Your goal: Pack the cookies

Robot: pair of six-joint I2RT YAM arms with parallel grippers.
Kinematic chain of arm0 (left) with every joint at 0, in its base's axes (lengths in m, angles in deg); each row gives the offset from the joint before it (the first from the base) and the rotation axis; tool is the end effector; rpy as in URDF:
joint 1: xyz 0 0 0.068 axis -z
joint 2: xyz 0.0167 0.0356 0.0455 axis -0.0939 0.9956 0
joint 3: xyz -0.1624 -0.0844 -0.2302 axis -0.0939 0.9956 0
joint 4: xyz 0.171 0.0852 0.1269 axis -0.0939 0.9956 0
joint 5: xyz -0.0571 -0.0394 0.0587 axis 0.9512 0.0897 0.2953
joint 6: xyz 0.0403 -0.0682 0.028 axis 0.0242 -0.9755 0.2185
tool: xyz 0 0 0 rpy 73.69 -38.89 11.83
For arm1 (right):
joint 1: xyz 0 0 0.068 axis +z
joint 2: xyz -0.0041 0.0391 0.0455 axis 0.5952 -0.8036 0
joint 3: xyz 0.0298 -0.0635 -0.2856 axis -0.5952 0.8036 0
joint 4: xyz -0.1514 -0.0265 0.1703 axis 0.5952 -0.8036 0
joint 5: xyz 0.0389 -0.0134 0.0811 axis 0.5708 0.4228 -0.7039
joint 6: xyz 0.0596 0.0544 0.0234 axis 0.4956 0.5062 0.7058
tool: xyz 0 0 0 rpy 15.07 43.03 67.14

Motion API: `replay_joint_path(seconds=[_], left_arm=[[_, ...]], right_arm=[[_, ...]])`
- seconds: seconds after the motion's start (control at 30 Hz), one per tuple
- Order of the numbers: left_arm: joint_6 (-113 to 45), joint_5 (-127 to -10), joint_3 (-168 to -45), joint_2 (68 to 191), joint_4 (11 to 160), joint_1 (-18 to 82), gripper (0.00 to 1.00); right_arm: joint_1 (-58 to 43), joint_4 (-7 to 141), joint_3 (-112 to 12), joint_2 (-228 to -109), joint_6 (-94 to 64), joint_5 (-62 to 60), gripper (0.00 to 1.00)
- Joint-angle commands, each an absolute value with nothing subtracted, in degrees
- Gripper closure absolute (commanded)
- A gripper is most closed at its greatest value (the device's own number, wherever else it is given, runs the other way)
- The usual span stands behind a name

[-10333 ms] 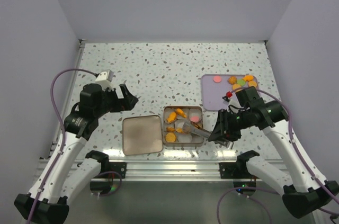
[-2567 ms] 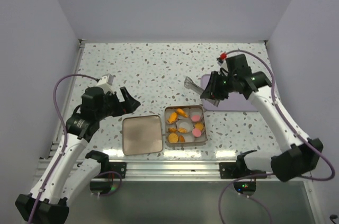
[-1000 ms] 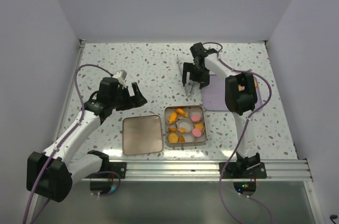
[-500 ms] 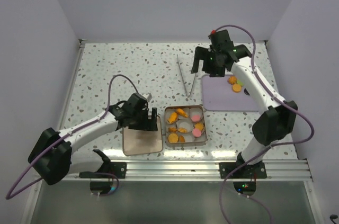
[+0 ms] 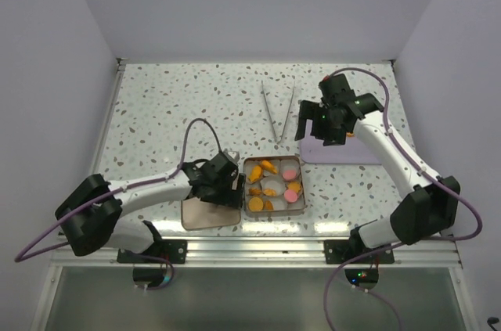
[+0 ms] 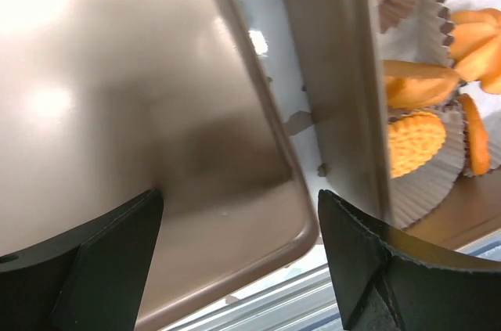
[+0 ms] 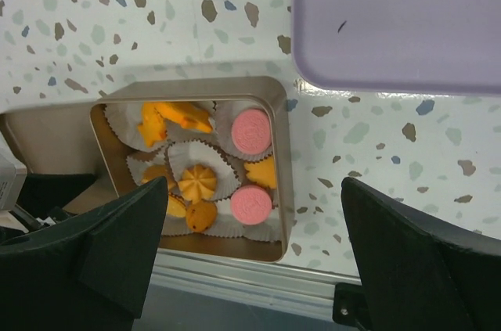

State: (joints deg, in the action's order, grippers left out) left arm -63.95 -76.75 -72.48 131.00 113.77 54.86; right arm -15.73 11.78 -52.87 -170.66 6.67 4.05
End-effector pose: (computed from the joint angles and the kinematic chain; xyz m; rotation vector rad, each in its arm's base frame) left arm 0.1435 -0.1680 0.1729 0.1946 2.7975 -0.4416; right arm 0.2552 0.1002 0.3110 0.1692 2.6689 0.3422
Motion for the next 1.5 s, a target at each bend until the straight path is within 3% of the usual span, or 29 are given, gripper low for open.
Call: replay_joint_path(seconds=[0.0,0.27,0.4,0.6,0.97,1.13,1.47], left_arm=[[-66.8,-80.2,-74.9,134.6,112.6,57.7,0.14],[-67.8,-84.8,-81.9,141.2,116.9,61.5,0.15],[-69.0,-87.8,-83.2,144.3,121.3,61.8,0.35],[-69.8,-89.1,-80.9,144.7,122.3,62.3,0.57],[-70.6,-90.4,-77.8,144.6,122.9,63.4,0.81],[-70.3,-90.1,-77.3,144.1,123.0,63.4,0.98],[-68.0,-97.1,-83.5,132.4,137.4,61.1,1.00]], right_arm=[[-16.1,11.8,-50.8,-165.7,7.8,5.5,0.05],[-16.8,10.4,-46.5,-160.9,7.5,6.3,0.05],[-17.3,10.0,-44.1,-158.2,7.6,7.1,0.05],[-17.5,9.3,-40.9,-154.6,8.1,7.4,0.05],[-17.5,8.9,-38.0,-152.4,8.9,6.6,0.05],[-17.5,8.6,-39.5,-153.0,9.2,6.6,0.05],[-17.5,7.4,-46.3,-153.1,8.9,3.6,0.05]])
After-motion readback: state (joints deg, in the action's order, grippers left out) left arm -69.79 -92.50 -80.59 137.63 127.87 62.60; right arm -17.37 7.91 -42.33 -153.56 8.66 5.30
